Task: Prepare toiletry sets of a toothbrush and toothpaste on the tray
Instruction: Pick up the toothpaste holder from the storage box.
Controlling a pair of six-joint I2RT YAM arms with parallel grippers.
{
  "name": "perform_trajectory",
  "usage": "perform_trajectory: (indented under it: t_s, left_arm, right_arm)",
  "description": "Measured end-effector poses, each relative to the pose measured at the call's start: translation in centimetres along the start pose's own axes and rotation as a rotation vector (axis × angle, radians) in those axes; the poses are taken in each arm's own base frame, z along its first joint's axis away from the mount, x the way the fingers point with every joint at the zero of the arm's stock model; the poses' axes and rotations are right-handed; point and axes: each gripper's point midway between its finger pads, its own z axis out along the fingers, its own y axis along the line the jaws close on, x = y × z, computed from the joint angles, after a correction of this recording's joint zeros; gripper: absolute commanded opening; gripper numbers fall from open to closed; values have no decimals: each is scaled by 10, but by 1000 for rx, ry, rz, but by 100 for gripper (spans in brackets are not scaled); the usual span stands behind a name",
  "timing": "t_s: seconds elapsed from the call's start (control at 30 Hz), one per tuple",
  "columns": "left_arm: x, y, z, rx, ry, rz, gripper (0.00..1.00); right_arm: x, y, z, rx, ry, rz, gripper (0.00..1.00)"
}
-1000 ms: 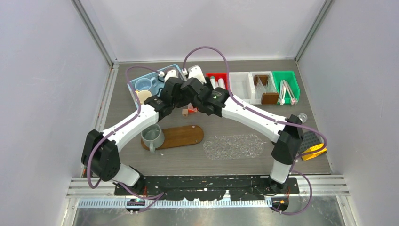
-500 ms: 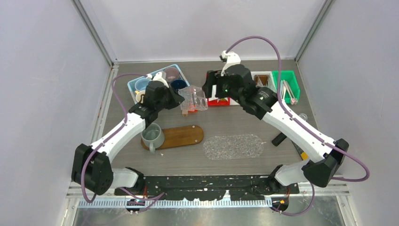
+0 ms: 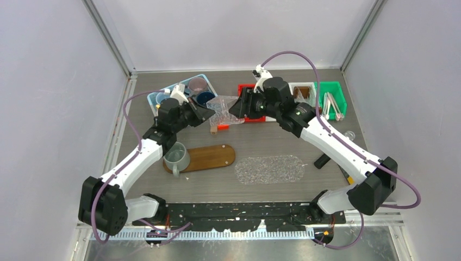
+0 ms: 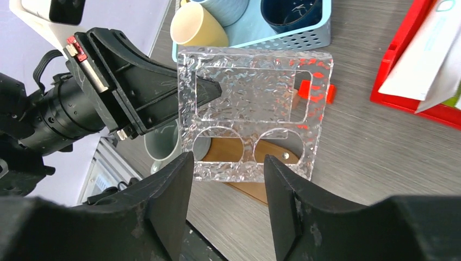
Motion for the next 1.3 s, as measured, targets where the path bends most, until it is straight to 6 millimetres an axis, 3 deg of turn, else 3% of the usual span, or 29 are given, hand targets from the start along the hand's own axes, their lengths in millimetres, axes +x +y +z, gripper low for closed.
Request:
perform_trajectory:
  t_s: [0.33, 0.67, 0.73, 0.77, 0.87, 0.97, 1.13, 1.3]
  left_arm:
    - [-2, -15, -6, 63, -11, -31, 0]
    - [-4, -19, -8, 83, -22, -37, 0]
    - [-3, -17, -8, 79, -19, -37, 10]
    - [-3, -16, -8, 76, -17, -36, 19]
    - [-2, -13, -10, 59, -15, -13, 49]
    - [-4, -5, -19, 10, -32, 43, 67]
    - [-22, 6, -48, -120, -94, 184, 85]
    - [-60, 10, -87, -285, -192, 368, 93]
  right_arm:
    - [8, -2, 17, -4, 30, 44, 45]
    - [12, 1, 19, -23, 46, 47, 14]
    - [13, 1, 19, -26, 54, 40, 7]
    - [14, 1, 19, -26, 58, 36, 4]
    - [18, -1, 18, -17, 77, 27, 1]
    - [26, -5, 18, 22, 107, 9, 1]
    - [40, -9, 16, 120, 154, -42, 1]
    - [54, -5, 20, 231, 202, -105, 1]
